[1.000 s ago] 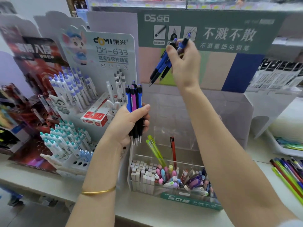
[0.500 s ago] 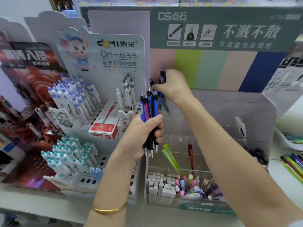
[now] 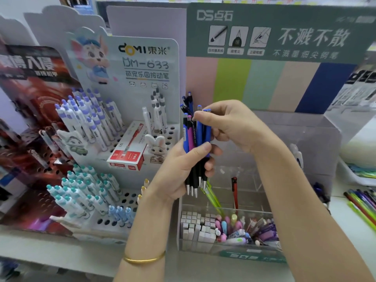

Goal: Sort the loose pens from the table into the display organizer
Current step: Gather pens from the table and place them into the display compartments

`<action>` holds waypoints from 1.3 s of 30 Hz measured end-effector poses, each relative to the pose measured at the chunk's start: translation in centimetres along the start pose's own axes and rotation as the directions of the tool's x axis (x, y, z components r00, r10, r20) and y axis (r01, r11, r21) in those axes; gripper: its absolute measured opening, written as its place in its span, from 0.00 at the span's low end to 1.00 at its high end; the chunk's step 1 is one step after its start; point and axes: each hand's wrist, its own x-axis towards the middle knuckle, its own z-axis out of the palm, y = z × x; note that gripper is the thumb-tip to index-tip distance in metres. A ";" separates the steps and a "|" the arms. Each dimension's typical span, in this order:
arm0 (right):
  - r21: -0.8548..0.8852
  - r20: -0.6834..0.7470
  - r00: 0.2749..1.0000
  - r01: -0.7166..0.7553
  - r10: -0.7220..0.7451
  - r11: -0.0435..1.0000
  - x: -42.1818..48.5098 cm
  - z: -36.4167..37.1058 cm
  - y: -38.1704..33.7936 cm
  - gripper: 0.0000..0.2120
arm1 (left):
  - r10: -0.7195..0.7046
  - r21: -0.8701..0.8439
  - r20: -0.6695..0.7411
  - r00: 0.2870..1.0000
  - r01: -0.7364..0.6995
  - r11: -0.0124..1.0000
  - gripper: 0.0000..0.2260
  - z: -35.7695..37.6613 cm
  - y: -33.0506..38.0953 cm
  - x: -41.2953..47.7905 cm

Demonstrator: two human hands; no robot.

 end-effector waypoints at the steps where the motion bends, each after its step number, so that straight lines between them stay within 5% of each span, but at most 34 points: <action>1: 0.025 0.017 1.000 0.001 -0.001 1.000 0.0 -0.3 0.2 0.13 | -0.002 -0.015 -0.002 1.000 0.002 1.000 0.11 0.1 0.0 0.0; 10: 0.044 0.026 1.000 0.004 -0.005 0.999 0.3 -0.9 0.0 0.09 | 0.021 0.014 -0.114 0.993 -0.019 1.000 0.15 1.3 0.7 -0.4; 18: 0.084 -0.142 0.984 0.118 -0.106 0.989 1.3 -1.9 -0.3 0.09 | 0.032 0.017 -0.253 0.967 -0.028 0.999 0.08 0.6 1.6 -0.4; 23: -0.136 -0.498 0.774 0.374 -0.390 0.917 2.4 -3.8 -1.9 0.08 | 0.053 0.171 -0.320 0.946 0.003 0.985 0.04 -0.1 1.6 -0.5; 27: -0.578 -0.448 0.577 0.396 -0.683 0.713 3.9 -3.4 -2.4 0.10 | 0.068 0.153 -0.235 0.970 -0.032 0.988 0.03 -0.5 1.3 -0.5; 29: -0.702 -0.319 0.632 0.343 -0.706 0.625 4.7 -2.5 -2.0 0.11 | 0.052 0.065 -0.148 0.988 -0.043 0.997 0.06 -0.8 1.3 -0.5; 31: -0.767 -0.214 0.776 0.244 -0.594 0.594 5.6 -1.6 -1.4 0.11 | 0.049 -0.004 -0.058 0.997 -0.049 0.999 0.18 -1.2 1.1 -0.3; 35: -0.785 -0.171 0.903 0.117 -0.395 0.608 6.3 -0.2 -0.3 0.12 | 0.027 -0.012 -0.030 0.999 -0.028 1.000 0.33 -1.3 0.8 0.0; 39: -0.736 -0.199 0.941 0.042 -0.275 0.676 6.1 0.0 0.8 0.14 | 0.021 -0.012 -0.078 0.997 -0.022 1.000 0.22 -0.8 1.1 -0.1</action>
